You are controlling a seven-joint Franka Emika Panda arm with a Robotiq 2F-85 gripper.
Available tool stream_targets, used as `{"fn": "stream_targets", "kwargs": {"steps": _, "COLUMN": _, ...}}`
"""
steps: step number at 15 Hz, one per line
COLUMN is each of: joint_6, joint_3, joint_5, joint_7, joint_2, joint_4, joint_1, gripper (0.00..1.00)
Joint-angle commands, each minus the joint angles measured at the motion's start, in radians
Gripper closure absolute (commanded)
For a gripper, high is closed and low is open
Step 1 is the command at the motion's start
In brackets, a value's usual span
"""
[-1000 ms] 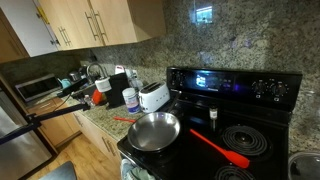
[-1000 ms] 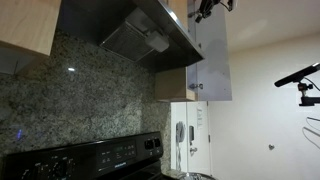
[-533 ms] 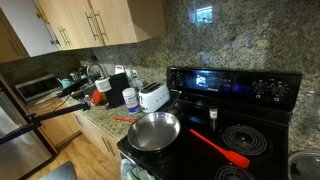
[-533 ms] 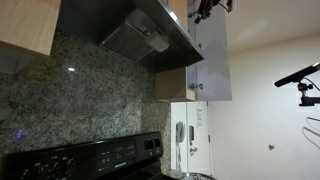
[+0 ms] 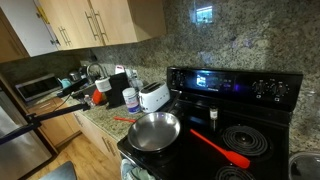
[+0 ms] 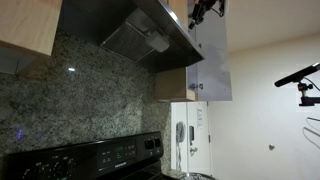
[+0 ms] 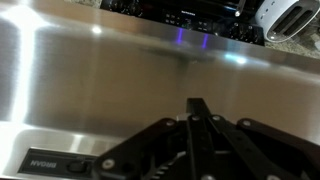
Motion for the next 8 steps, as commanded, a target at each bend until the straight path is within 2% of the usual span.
{"fn": "stream_targets", "kwargs": {"steps": 1, "joint_6": -0.063, "joint_3": -0.005, "joint_5": -0.035, "joint_7": -0.024, "joint_2": 0.036, "joint_4": 0.090, "joint_1": 0.001, "gripper": 1.00}}
{"fn": "stream_targets", "kwargs": {"steps": 5, "joint_6": -0.031, "joint_3": -0.013, "joint_5": -0.114, "joint_7": -0.045, "joint_2": 0.056, "joint_4": 0.123, "joint_1": 0.011, "gripper": 1.00}}
{"fn": "stream_targets", "kwargs": {"steps": 8, "joint_6": -0.078, "joint_3": 0.015, "joint_5": -0.061, "joint_7": -0.120, "joint_2": 0.053, "joint_4": 0.130, "joint_1": -0.016, "gripper": 1.00}}
